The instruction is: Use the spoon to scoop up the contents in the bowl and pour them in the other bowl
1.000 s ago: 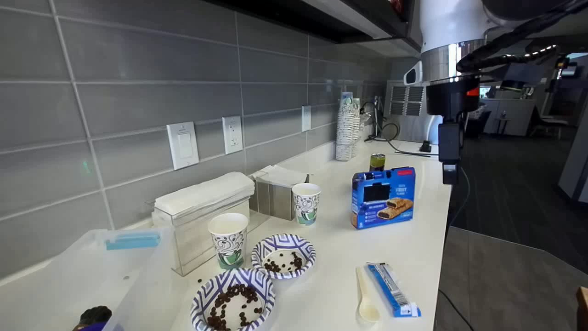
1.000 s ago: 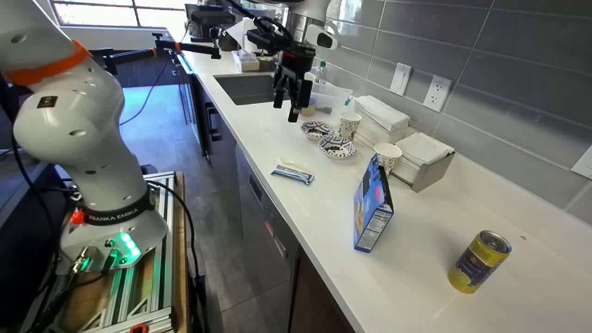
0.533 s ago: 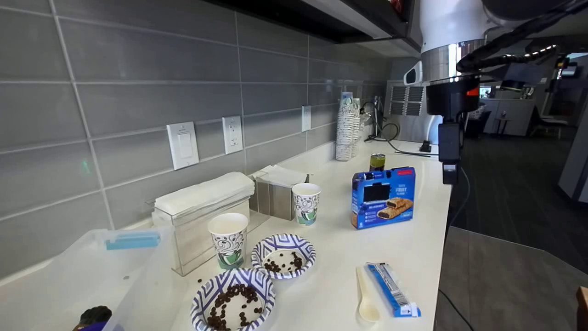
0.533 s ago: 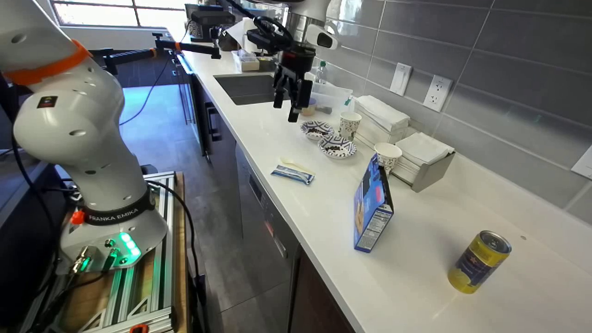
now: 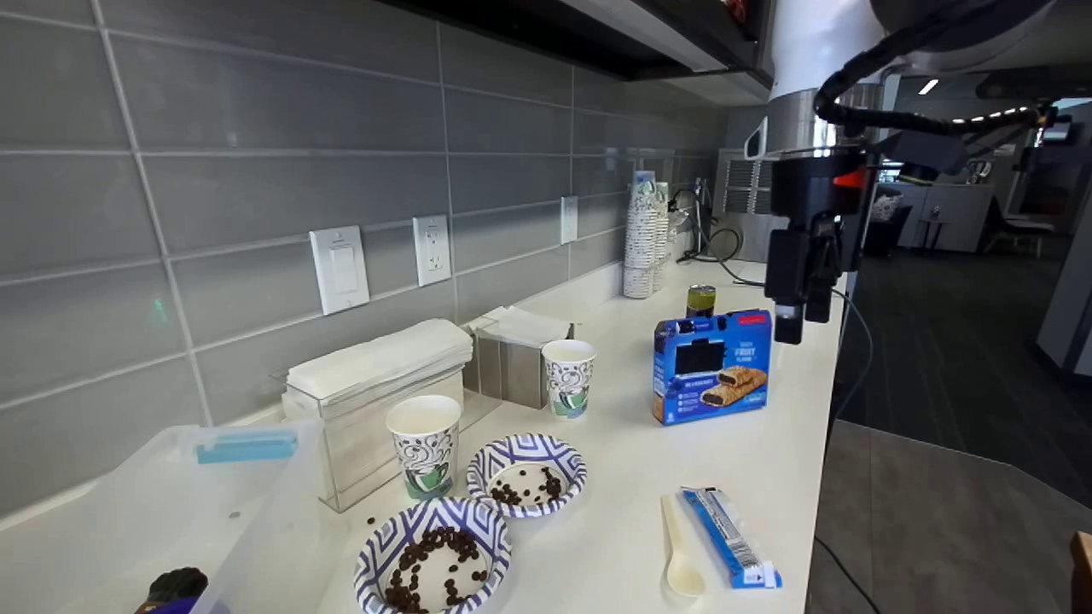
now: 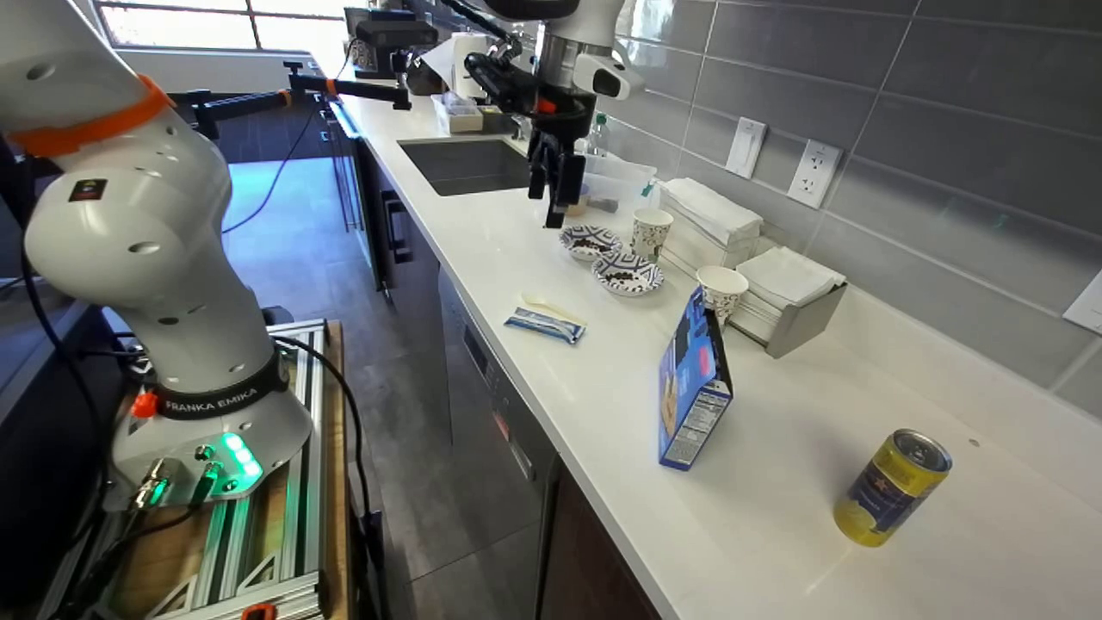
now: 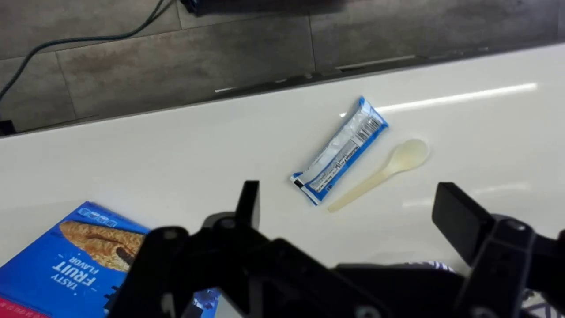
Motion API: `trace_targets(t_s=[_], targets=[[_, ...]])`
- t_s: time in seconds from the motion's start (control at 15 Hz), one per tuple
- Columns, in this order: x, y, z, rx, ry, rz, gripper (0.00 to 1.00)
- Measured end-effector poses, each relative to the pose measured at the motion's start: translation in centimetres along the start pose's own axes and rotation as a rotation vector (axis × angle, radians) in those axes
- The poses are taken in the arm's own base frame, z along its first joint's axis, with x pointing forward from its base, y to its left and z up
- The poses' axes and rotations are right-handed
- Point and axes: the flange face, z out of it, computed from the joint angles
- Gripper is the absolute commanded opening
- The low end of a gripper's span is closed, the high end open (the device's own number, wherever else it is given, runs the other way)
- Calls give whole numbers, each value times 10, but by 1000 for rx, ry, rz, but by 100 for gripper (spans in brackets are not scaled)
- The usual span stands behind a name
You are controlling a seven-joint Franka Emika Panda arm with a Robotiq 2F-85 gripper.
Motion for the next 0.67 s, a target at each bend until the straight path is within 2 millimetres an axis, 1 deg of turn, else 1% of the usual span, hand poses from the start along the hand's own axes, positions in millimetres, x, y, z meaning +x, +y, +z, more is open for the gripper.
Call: trace_targets(t_s=[0.13, 0.27, 0.67], targets=[[7, -3, 13, 46, 1, 95, 100], [13, -5, 32, 83, -29, 190, 100], [34, -3, 101, 194, -69, 473, 100]])
